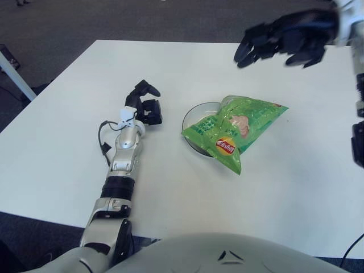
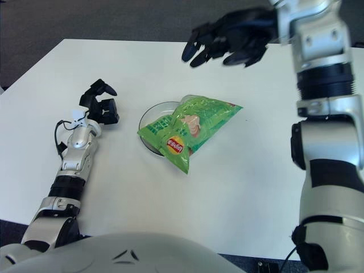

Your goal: Put the snack into the plate.

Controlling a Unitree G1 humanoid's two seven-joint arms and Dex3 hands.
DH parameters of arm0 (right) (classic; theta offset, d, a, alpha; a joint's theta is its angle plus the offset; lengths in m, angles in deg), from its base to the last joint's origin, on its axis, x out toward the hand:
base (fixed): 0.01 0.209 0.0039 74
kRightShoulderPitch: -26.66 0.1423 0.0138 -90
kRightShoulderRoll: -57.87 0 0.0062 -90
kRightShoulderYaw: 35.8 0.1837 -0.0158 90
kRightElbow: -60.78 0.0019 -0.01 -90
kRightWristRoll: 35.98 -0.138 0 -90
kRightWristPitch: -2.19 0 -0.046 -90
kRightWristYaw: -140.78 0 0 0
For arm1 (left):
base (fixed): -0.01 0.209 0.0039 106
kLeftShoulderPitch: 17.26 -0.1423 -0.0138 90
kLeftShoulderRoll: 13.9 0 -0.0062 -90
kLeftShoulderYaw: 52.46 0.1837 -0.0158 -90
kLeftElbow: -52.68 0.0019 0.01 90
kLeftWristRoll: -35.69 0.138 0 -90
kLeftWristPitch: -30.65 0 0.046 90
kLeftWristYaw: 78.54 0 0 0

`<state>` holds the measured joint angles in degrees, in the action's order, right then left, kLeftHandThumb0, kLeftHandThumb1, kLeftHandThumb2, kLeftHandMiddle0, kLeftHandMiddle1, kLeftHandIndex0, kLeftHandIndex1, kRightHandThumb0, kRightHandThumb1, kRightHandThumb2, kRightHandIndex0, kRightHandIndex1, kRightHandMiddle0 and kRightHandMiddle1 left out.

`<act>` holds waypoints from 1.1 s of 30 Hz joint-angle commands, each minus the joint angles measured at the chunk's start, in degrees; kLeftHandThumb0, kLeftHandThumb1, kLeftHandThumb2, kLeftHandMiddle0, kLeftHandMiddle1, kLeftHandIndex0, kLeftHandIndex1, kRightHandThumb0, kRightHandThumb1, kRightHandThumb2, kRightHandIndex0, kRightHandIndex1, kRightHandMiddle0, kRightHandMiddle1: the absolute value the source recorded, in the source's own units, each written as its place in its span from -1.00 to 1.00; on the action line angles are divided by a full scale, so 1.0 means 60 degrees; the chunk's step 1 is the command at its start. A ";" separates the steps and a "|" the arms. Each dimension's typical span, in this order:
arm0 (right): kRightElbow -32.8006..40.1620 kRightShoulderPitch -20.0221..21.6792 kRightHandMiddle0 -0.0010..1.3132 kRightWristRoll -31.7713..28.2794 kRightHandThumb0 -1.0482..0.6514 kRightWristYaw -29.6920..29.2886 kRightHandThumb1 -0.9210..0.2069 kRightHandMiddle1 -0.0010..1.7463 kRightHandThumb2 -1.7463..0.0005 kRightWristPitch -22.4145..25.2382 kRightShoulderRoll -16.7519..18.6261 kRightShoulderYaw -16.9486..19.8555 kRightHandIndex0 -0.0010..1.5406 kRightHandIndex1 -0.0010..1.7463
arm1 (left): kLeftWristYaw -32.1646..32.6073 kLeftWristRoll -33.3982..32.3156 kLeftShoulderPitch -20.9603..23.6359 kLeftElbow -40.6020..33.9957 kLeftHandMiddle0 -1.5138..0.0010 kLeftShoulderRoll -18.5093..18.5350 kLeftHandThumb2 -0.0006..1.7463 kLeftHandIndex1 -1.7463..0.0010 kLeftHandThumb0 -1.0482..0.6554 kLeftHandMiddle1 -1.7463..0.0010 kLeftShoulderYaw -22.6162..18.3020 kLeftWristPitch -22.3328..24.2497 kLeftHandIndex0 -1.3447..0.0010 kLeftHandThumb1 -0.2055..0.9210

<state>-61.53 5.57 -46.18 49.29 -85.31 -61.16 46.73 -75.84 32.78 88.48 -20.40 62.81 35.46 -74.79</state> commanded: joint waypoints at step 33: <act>-0.3067 -0.1293 -1.00 0.5029 -0.30 -1.2132 -0.10 0.69 -0.29 -0.1711 0.0715 0.0235 -0.72 0.59 | -0.0157 0.0234 -0.1820 -0.0330 -0.79 -0.0111 0.55 -1.00 -0.35 -1.00 0.0288 0.0690 0.05 -0.13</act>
<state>-71.34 -4.79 -20.77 -17.87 -95.06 -57.15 51.01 -75.98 34.19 85.54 -25.91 63.32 36.89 -71.60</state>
